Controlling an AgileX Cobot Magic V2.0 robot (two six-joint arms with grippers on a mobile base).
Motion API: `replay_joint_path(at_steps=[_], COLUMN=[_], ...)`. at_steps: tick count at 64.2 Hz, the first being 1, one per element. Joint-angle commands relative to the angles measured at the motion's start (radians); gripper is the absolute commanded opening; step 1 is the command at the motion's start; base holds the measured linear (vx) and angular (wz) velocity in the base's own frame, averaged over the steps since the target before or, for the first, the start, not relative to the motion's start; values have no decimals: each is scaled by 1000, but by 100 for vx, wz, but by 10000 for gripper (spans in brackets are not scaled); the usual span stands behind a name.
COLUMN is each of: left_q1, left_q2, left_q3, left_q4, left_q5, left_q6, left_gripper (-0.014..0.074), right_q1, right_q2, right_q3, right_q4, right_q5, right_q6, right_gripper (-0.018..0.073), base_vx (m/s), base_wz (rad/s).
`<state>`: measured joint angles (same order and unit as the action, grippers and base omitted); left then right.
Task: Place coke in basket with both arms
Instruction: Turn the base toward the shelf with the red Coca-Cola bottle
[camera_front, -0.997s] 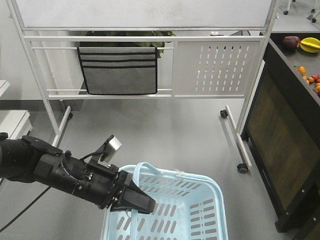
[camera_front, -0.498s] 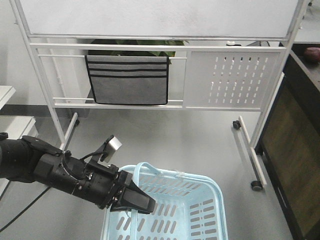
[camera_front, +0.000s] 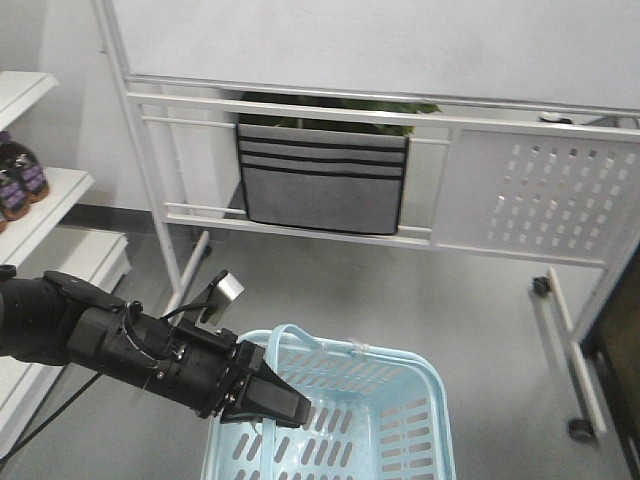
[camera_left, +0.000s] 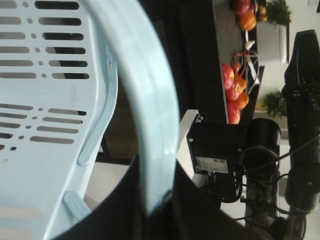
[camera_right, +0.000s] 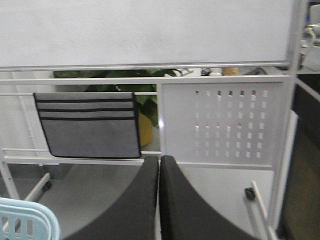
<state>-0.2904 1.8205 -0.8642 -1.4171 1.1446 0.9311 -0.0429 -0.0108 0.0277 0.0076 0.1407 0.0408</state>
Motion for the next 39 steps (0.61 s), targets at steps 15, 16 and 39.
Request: replay_joint_path(at_steps=[15, 16, 39], left_q1=[-2, -2, -2], left_q2=[-55, -55, -55], left_q3=[-22, -22, -22], left_q4=[-68, -68, -68], left_q5=[89, 89, 89], left_q6=[11, 11, 11], left_gripper=[-6, -6, -6], right_q1=[-5, -5, -5], right_q2=[-18, -18, -18], right_q3=[11, 11, 11], right_q4=[-8, -8, -8], right_q5=[-78, -78, -78], right_q6=[-4, -4, -4], right_gripper=[-9, -9, -9], base_vx=[18, 17, 15], base_wz=[39, 41, 47])
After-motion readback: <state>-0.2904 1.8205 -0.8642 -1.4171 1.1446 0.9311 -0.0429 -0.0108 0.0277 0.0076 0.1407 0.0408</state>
